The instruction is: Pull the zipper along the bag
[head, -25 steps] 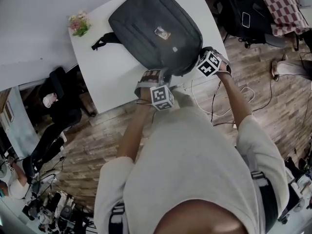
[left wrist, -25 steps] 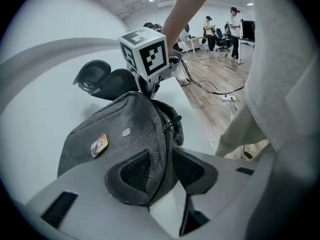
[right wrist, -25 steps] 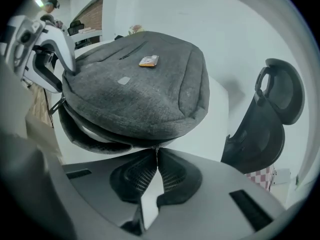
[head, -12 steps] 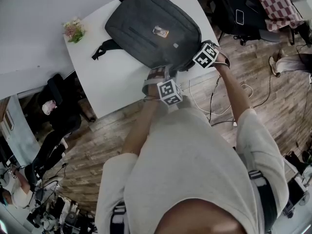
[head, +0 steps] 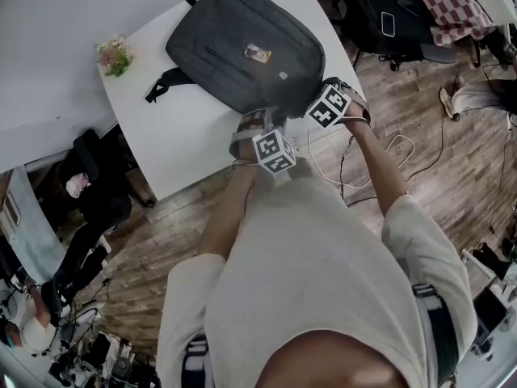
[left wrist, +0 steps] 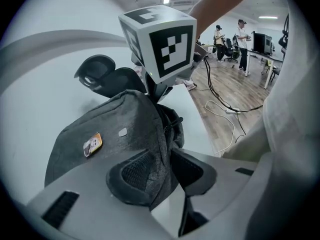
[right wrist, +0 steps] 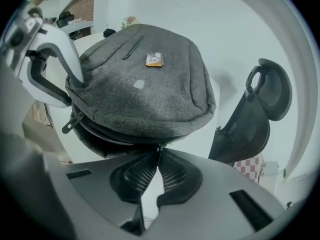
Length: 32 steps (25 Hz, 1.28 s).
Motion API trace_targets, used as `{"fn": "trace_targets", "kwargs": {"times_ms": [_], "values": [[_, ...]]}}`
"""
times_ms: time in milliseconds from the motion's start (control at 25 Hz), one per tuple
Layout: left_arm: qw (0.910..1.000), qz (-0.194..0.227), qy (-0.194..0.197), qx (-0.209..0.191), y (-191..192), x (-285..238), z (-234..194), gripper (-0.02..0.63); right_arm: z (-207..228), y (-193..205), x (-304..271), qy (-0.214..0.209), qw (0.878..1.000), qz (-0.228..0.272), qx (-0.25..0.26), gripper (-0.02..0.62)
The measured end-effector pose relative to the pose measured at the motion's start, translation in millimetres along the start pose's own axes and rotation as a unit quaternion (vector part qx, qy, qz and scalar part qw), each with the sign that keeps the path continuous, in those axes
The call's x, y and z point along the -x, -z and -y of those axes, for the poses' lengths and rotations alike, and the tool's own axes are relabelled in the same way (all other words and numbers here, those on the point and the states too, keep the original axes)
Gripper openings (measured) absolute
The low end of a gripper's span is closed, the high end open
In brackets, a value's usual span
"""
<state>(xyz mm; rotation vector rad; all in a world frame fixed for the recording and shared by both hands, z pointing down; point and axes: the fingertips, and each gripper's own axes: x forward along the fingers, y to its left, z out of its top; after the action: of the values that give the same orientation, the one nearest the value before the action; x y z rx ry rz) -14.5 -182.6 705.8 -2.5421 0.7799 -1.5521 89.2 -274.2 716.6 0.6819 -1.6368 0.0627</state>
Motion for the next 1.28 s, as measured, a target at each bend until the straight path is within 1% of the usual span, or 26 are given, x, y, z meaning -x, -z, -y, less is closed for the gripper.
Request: {"fn": "trace_targets", "kwargs": {"times_ms": [120,200,320,560,800,920,960,1040,1080,1120,1160,1200,1280], "values": [[1.0,-0.001,0.006,0.002,1.4,0.8,3.5,0.155,-13.9,3.1,5.1,-0.003,1.0,-0.007,0.021,0.02],[1.0,-0.001,0.007,0.003,2.9,1.8,5.2,0.153,-28.3,3.8,9.4,-0.007,1.0,-0.006,0.023,0.02],[1.0,-0.001,0.007,0.005,2.4,2.7,5.2,0.153,-45.1,3.5,17.4,-0.01,1.0,-0.003,0.008,0.021],[1.0,-0.002,0.008,0.002,2.3,3.8,9.0,0.153,-64.3,3.0,25.5,-0.015,1.0,-0.002,-0.015,0.018],[1.0,0.001,0.007,0.003,6.2,7.4,10.9,0.153,-78.7,-0.3,28.7,-0.008,1.0,0.009,-0.024,0.012],[1.0,0.006,0.006,0.0,5.2,10.9,14.1,0.155,-78.1,1.7,29.4,-0.016,0.998,0.025,-0.055,0.011],[0.9999,0.01,0.004,0.0,4.9,13.3,15.1,0.155,-77.1,2.6,30.4,-0.025,0.996,0.035,-0.072,0.011],[0.9997,0.023,-0.001,0.008,3.1,18.3,15.8,0.161,-75.8,4.6,34.1,-0.043,0.991,0.062,-0.107,0.032],[0.9993,0.032,-0.003,0.019,1.8,21.0,15.0,0.165,-75.9,5.0,37.3,-0.053,0.988,0.077,-0.123,0.066],[0.9985,0.041,-0.006,0.036,0.9,24.6,13.2,0.167,-77.1,4.8,41.4,-0.066,0.984,0.091,-0.139,0.095],[0.997,0.05,-0.01,0.057,0.5,29.4,10.4,0.167,-78.9,3.9,46.4,-0.08,0.979,0.105,-0.158,0.148],[0.9949,0.06,-0.015,0.079,0.8,35.5,6.9,0.167,-80.9,2.3,52.2,-0.091,0.973,0.12,-0.177,0.158],[0.9891,0.078,-0.027,0.122,2.6,49.4,-1.9,0.167,-81.6,-4.5,66.3,-0.104,0.957,0.158,-0.219,0.156]]}}
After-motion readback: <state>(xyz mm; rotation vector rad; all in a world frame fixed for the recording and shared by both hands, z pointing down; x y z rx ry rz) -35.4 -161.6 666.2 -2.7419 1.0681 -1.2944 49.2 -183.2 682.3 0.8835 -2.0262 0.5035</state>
